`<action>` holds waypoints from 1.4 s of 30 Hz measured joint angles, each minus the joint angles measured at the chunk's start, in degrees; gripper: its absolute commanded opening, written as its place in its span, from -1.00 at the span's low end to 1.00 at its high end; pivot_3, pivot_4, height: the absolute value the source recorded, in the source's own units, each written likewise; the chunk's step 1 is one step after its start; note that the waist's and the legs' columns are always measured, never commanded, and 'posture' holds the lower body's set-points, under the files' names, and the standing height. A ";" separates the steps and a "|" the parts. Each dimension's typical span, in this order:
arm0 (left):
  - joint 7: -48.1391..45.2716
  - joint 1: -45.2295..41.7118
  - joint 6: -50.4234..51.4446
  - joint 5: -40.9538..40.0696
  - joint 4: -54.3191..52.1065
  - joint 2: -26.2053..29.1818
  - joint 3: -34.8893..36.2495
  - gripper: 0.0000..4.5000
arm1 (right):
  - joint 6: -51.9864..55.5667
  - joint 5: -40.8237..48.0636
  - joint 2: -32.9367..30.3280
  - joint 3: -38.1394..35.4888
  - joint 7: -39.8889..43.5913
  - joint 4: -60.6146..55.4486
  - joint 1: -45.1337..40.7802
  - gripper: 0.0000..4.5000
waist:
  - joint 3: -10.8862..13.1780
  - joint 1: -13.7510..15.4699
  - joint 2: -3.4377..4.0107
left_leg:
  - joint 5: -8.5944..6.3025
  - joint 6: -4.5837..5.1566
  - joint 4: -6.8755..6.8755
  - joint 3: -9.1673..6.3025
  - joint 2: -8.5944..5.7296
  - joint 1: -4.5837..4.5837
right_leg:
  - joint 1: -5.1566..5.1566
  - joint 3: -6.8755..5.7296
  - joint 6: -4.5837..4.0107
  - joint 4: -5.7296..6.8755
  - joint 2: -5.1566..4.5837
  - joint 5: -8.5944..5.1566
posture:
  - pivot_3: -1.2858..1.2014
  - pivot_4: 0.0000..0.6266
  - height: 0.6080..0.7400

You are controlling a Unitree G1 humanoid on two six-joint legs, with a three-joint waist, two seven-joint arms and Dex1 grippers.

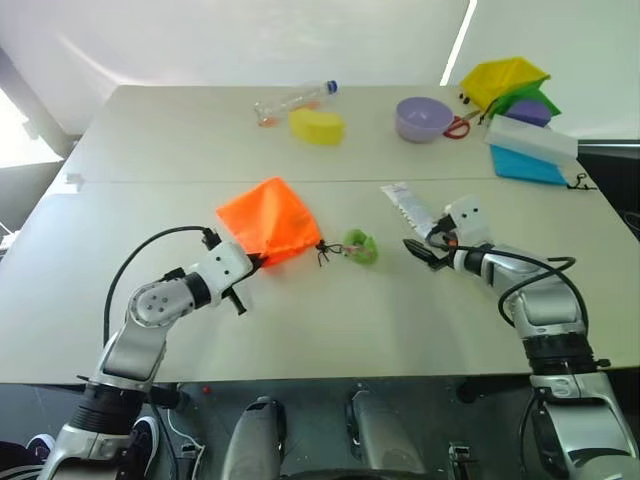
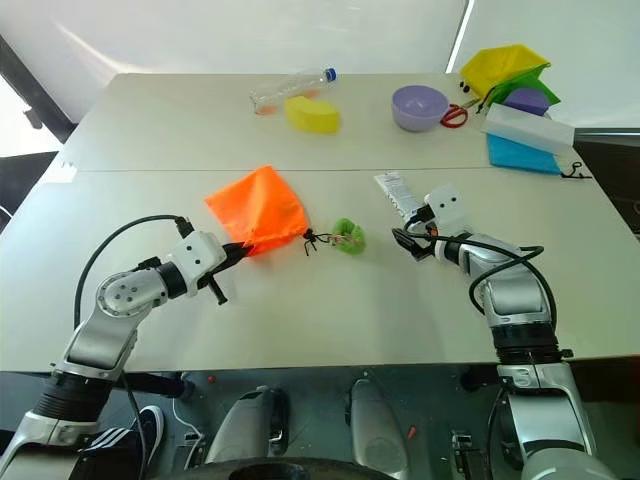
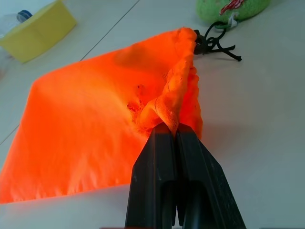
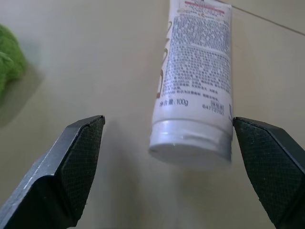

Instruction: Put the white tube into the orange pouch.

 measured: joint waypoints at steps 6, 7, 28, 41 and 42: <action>0.33 0.46 0.07 0.05 -0.50 -0.66 -1.14 -0.99 | 0.68 0.66 1.80 -1.40 -1.50 0.78 -0.73 1.00 | 0.00 0.01 0.00 | 0.00 0.00 0.00 -0.02 0.01 0.00 | 0.00 -0.01 0.01 0.01 0.04 0.00 | 0.03 -0.52 1.00; 0.36 0.47 0.10 0.05 -0.51 -0.75 -1.37 -0.99 | 1.01 0.87 2.15 -1.72 -1.70 1.00 -0.80 1.00 | 0.00 0.01 0.00 | 0.00 0.00 0.00 -0.01 0.01 0.00 | 0.00 -0.01 0.01 0.01 0.03 0.00 | 0.03 -0.52 1.00; 0.37 0.26 0.25 0.02 -0.51 -0.75 -1.90 -1.00 | 3.15 1.90 2.63 -3.66 -2.38 1.48 -1.19 -0.20 | 0.00 0.01 0.00 | 0.00 0.00 0.00 -0.01 0.00 0.00 | -0.01 -0.01 0.02 0.00 0.02 -0.01 | 0.03 -0.52 1.00; 0.38 0.44 0.68 -0.08 -1.73 -0.55 -1.92 -1.00 | 12.26 21.93 -6.42 -7.03 15.86 -33.24 15.71 -0.20 | 0.03 0.15 0.05 | -0.01 0.00 -0.19 -0.11 0.02 -0.01 | -0.04 -0.04 0.11 -0.06 0.00 -0.09 | 0.03 -0.52 1.00; 0.38 0.45 0.74 -0.13 -1.85 -0.51 -1.89 -1.00 | 12.98 23.42 -7.36 -7.03 16.78 -35.80 17.80 -0.20 | 0.03 0.19 0.04 | -0.01 0.00 -0.19 -0.11 0.02 0.00 | -0.03 -0.04 0.10 -0.06 -0.01 -0.10 | 0.03 -0.52 1.00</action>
